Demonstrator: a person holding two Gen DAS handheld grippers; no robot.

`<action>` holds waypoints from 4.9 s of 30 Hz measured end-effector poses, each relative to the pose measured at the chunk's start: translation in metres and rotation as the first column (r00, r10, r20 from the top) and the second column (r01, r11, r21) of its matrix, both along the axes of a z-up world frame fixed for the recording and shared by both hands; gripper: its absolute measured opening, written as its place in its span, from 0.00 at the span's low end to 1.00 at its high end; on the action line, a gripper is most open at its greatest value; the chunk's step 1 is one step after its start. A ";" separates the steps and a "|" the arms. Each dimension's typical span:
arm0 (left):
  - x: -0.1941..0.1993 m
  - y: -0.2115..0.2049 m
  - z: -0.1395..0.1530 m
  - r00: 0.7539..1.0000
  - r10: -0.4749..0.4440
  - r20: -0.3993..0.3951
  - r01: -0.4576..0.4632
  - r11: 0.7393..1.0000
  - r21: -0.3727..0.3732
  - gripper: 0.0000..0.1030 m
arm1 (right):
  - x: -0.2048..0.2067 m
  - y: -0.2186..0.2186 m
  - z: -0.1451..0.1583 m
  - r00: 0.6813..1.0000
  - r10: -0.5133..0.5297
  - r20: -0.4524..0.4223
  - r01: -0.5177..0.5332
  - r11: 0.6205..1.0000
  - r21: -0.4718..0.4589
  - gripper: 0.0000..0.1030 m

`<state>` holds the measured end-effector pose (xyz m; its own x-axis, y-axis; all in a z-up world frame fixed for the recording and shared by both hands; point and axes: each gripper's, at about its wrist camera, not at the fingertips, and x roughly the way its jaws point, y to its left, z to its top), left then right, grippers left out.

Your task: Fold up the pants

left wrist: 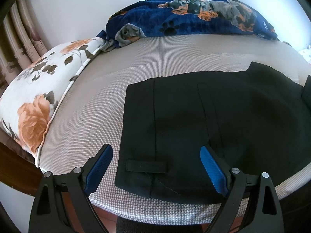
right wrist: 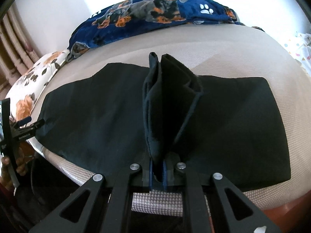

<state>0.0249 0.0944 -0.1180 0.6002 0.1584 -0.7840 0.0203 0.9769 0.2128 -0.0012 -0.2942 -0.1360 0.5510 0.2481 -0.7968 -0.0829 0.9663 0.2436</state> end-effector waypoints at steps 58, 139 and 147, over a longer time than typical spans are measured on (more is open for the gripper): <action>-0.001 0.000 0.001 1.000 -0.027 -0.012 0.027 0.999 -0.025 0.89 | -0.002 -0.032 -0.025 0.978 -0.076 -0.196 0.159 0.880 0.448 0.18; 0.061 -0.133 0.101 0.845 -0.523 0.114 0.408 0.490 -0.770 0.75 | 0.014 -0.103 -0.057 0.942 -0.138 -0.305 0.332 0.256 0.908 0.39; 0.019 -0.045 0.073 0.908 -0.416 0.056 0.316 0.590 -0.743 0.75 | -0.006 -0.138 -0.072 0.891 -0.142 -0.432 0.453 0.205 0.868 0.39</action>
<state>0.0438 0.0498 -0.0446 0.3781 -0.6990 -0.6070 0.3855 0.7150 -0.5833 -0.0075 -0.4323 -0.2083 0.6309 0.7443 -0.2191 0.3554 -0.0262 0.9344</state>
